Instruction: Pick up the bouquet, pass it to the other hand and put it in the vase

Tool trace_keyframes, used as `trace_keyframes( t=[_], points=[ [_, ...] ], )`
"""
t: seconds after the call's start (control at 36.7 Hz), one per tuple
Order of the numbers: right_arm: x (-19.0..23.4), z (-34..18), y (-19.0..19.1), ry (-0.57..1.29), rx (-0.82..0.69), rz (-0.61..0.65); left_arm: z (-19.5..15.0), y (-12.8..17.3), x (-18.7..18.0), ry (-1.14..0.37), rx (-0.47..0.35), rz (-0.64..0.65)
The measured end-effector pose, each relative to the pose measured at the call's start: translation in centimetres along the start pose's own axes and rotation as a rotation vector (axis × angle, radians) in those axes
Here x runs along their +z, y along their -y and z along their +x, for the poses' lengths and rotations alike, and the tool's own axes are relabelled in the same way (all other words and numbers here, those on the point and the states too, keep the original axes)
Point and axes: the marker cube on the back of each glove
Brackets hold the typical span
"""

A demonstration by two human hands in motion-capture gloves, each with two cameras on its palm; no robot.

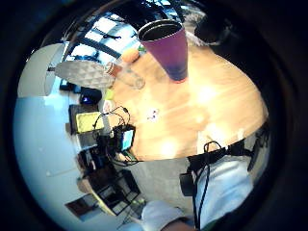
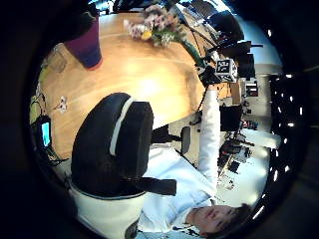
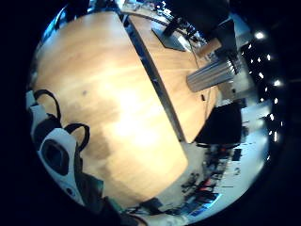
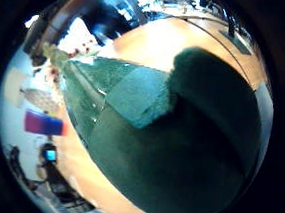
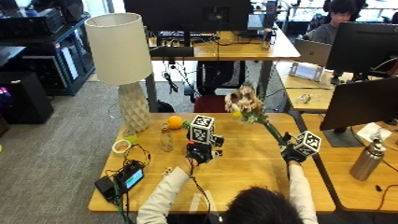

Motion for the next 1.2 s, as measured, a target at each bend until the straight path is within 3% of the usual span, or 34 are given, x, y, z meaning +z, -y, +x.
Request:
trace_keyframes(
  t=[0.14,0.22,0.33,0.41,0.52,0.65,0.76,0.85,0.95,1.09,1.2],
  points=[
    [-6.8,-4.7,2.5,0.596,-0.12,0.225,1.6,1.9,-2.5,-0.073,0.034,0.026],
    [-9.2,-6.6,4.0,0.765,-0.133,0.361,3.2,3.5,-5.2,-0.198,0.063,0.087],
    [-7.4,-9.9,5.8,0.994,-0.157,0.318,5.7,5.9,-8.9,-0.386,0.098,0.181],
    [-8.4,-13.0,4.5,1.146,-0.233,0.364,7.7,7.2,-11.3,-0.501,0.131,0.268],
    [-7.1,-16.3,3.0,1.236,-0.235,0.26,10.0,8.2,-13.7,-0.714,0.18,0.374],
    [-6.1,-19.8,0.0,1.337,-0.256,0.121,12.0,10.2,-14.2,-1.027,0.248,0.406],
    [-5.1,-22.6,-2.6,1.39,-0.298,0.092,13.1,10.7,-14.3,-1.247,0.272,0.47],
    [-4.3,-24.5,-4.7,1.449,-0.313,0.041,13.1,11.0,-13.9,-1.333,0.221,0.614],
    [-4.6,-25.8,-6.8,1.476,-0.33,0.042,12.3,11.6,-13.0,-1.235,0.067,0.809],
    [-3.4,-26.5,-7.4,1.488,-0.332,0.015,11.5,10.7,-12.8,-1.134,-0.05,0.932],
    [-3.7,-27.0,-7.6,1.479,-0.4,0.056,11.0,10.2,-12.8,-1.088,-0.086,0.997]
  ],
)
